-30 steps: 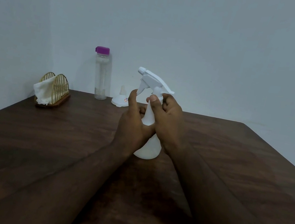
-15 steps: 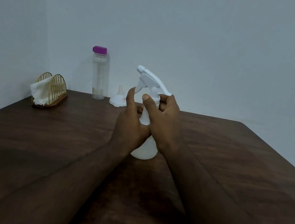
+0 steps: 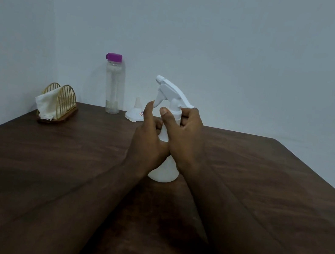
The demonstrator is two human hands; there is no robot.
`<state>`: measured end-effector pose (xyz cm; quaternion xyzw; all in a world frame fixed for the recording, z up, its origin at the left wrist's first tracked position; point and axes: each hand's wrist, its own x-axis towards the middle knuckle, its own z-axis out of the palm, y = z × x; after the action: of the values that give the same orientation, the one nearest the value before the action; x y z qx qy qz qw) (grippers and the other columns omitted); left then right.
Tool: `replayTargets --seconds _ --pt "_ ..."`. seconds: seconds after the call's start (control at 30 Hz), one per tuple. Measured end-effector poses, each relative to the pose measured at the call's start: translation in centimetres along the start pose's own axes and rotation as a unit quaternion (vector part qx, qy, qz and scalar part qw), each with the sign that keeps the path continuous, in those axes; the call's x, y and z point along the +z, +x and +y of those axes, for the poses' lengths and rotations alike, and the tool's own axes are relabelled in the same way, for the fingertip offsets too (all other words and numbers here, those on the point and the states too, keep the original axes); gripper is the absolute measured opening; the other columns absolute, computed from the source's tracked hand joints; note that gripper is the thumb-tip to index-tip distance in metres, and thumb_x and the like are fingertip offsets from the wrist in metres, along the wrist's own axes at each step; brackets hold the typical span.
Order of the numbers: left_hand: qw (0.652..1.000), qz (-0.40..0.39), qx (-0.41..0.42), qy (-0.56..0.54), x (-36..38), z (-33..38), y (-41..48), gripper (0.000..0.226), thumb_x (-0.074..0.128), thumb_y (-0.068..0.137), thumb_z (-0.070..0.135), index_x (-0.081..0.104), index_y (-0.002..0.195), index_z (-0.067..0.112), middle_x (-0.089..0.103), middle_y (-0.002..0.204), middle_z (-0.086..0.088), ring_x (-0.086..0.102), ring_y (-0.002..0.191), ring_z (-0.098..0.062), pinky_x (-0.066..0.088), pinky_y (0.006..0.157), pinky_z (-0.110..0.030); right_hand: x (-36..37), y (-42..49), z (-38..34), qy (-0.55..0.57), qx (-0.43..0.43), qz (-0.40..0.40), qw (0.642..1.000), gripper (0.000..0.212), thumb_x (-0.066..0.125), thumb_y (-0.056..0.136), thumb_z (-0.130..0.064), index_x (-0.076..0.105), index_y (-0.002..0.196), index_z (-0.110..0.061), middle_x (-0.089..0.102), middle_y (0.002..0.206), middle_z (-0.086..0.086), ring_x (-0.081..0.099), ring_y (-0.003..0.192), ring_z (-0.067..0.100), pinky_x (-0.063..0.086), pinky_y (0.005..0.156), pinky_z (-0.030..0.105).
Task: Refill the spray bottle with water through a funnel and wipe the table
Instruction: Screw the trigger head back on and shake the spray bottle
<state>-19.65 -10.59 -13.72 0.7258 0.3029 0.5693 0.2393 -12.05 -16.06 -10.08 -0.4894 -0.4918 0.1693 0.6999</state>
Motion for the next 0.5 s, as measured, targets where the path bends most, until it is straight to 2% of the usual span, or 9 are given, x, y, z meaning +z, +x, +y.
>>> replayTargets --seconds 0.1,0.2,0.3,0.37,0.43,0.5 --pt "1.0 -0.008 0.002 -0.008 -0.2 0.5 -0.1 0.087 0.075 0.083 0.026 0.018 0.149 0.02 0.058 0.088 0.025 0.06 0.083 0.011 0.053 0.076 -0.021 0.2 -0.2 0.0 -0.006 -0.002 0.016 1.0 0.029 0.077 0.083 -0.037 0.055 0.1 -0.028 0.072 0.096 -0.004 0.072 0.087 0.009 0.061 0.079 0.039" --pt "0.999 -0.013 0.003 -0.029 -0.4 0.9 -0.5 0.094 0.076 0.077 0.033 0.016 0.149 0.023 0.064 0.096 0.015 0.064 0.089 -0.001 0.057 0.08 -0.034 -0.3 -0.2 -0.3 0.029 0.012 -0.033 0.999 0.025 0.072 0.088 -0.031 0.058 0.107 -0.023 0.074 0.096 0.001 0.074 0.087 0.012 0.061 0.079 0.036" --pt "0.998 -0.028 -0.021 -0.06 -0.7 1.1 -0.7 0.104 0.073 0.064 0.055 0.015 0.147 0.03 0.067 0.094 0.018 0.065 0.091 0.001 0.056 0.082 -0.034 -1.6 0.1 -0.9 0.074 0.037 -0.114 0.99 0.013 0.061 0.097 -0.024 0.064 0.108 -0.017 0.076 0.092 0.007 0.074 0.084 0.017 0.06 0.077 0.031" --pt "0.996 -0.038 -0.023 -0.08 -0.7 0.9 -0.6 0.105 0.075 0.064 0.053 0.016 0.147 0.027 0.067 0.093 0.03 0.065 0.094 0.003 0.056 0.085 -0.036 -2.0 0.2 -1.1 0.067 0.041 -0.14 0.987 0.013 0.059 0.099 -0.022 0.067 0.104 -0.013 0.076 0.085 0.006 0.074 0.08 0.018 0.059 0.078 0.032" --pt "0.995 -0.041 -0.027 -0.085 -0.7 0.5 -0.4 0.105 0.076 0.064 0.05 0.017 0.148 0.026 0.065 0.093 0.037 0.066 0.094 0.004 0.056 0.085 -0.037 -1.6 0.2 -1.1 0.037 0.036 -0.123 0.991 0.014 0.06 0.098 -0.022 0.065 0.104 -0.01 0.075 0.083 0.006 0.073 0.08 0.019 0.059 0.081 0.037" --pt "0.995 -0.042 -0.038 -0.081 -0.7 0.1 -0.2 0.102 0.076 0.064 0.048 0.018 0.146 0.031 0.066 0.09 0.036 0.067 0.091 0.004 0.058 0.081 -0.035 -0.9 0.1 -1.0 -0.008 0.029 -0.089 0.996 0.021 0.063 0.096 -0.025 0.063 0.11 -0.009 0.075 0.092 0.008 0.073 0.087 0.021 0.059 0.084 0.039"
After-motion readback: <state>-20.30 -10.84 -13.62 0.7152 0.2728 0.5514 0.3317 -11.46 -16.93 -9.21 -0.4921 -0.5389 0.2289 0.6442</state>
